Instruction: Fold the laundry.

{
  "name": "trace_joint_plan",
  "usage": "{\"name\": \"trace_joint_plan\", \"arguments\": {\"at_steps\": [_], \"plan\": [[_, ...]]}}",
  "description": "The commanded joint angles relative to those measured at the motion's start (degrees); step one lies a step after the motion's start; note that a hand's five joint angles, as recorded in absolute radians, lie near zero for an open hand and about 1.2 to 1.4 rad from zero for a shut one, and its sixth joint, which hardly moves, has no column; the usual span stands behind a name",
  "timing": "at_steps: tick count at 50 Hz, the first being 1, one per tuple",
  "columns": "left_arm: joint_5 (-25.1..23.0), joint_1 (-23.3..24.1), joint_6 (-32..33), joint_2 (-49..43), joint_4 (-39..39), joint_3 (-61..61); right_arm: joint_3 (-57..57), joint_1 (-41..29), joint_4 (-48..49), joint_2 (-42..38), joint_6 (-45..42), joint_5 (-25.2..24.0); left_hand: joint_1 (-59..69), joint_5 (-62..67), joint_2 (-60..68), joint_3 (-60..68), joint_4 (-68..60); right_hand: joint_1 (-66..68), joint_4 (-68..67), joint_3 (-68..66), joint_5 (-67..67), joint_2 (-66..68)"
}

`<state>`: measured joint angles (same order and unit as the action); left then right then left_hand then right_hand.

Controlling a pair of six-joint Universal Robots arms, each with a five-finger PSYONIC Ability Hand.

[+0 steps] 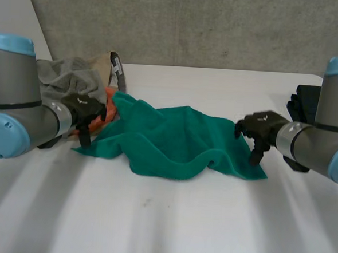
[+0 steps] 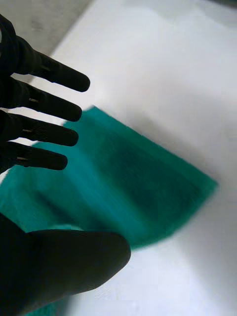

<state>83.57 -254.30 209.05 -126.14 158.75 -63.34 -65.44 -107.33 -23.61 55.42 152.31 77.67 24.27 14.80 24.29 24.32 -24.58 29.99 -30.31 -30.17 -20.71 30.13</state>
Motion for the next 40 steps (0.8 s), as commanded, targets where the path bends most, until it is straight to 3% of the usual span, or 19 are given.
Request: {"name": "trace_joint_plan", "arguments": {"at_steps": [1,12,19,20,24,28,31,35,38,40], "plan": [[-0.8,-2.1,1.3,-3.0,4.9,-2.5,-10.4,0.8,9.7,0.0,7.2,-0.2,5.1,4.6,5.1,5.1,-4.8,5.6,-5.3,-5.4,-4.9,5.4],[-3.2,-2.3,3.1,-6.9,6.8,-3.0,-16.2,-0.4,21.5,-0.9,18.6,-0.9,9.3,8.8,9.3,9.3,-9.0,6.1,-5.8,-5.9,-5.4,5.9],[-2.2,-2.0,4.3,-8.6,7.6,-2.8,-15.9,-2.1,24.4,-2.1,24.3,-0.9,32.0,31.5,32.0,32.0,-31.7,12.1,-11.8,-11.9,-11.4,12.0],[-2.1,-2.0,4.3,-8.8,8.5,-2.7,-15.8,-2.4,25.2,-2.6,24.5,-0.6,40.9,40.3,40.8,40.8,-40.5,15.3,-15.0,-15.1,-14.6,15.2],[-1.9,-2.0,4.6,-8.9,10.4,-2.7,-15.6,-2.9,26.4,-3.7,24.6,-0.3,55.7,55.2,55.7,55.6,-55.4,22.0,-21.7,-21.9,-21.3,21.9],[-1.3,-2.0,5.0,-8.0,10.5,-3.0,-15.8,-2.6,27.0,-3.7,24.8,-0.2,55.7,55.2,55.7,55.7,-55.4,49.9,-49.6,-49.8,-49.2,49.8],[-1.0,-2.1,5.0,-5.8,10.4,-3.5,-16.6,-1.8,27.6,-2.8,24.5,1.2,55.7,55.2,55.7,55.7,-55.4,50.0,-49.7,-49.8,-49.3,49.9],[-1.4,-2.3,5.0,0.4,9.1,-6.5,-18.1,0.4,27.8,2.7,19.4,2.4,55.7,55.2,55.7,55.7,-55.4,50.0,-49.7,-49.8,-49.3,49.9],[-1.7,-2.3,6.6,6.9,7.1,-10.0,-21.1,2.9,25.2,8.6,9.2,1.5,55.7,55.2,55.7,55.7,-55.4,50.0,-49.7,-49.8,-49.3,49.9],[-1.8,-2.0,9.3,11.3,4.3,-12.9,-23.5,4.8,21.1,13.4,-2.1,-0.6,55.7,55.2,55.7,55.7,-55.4,50.0,-49.7,-49.8,-49.3,49.9]]}}
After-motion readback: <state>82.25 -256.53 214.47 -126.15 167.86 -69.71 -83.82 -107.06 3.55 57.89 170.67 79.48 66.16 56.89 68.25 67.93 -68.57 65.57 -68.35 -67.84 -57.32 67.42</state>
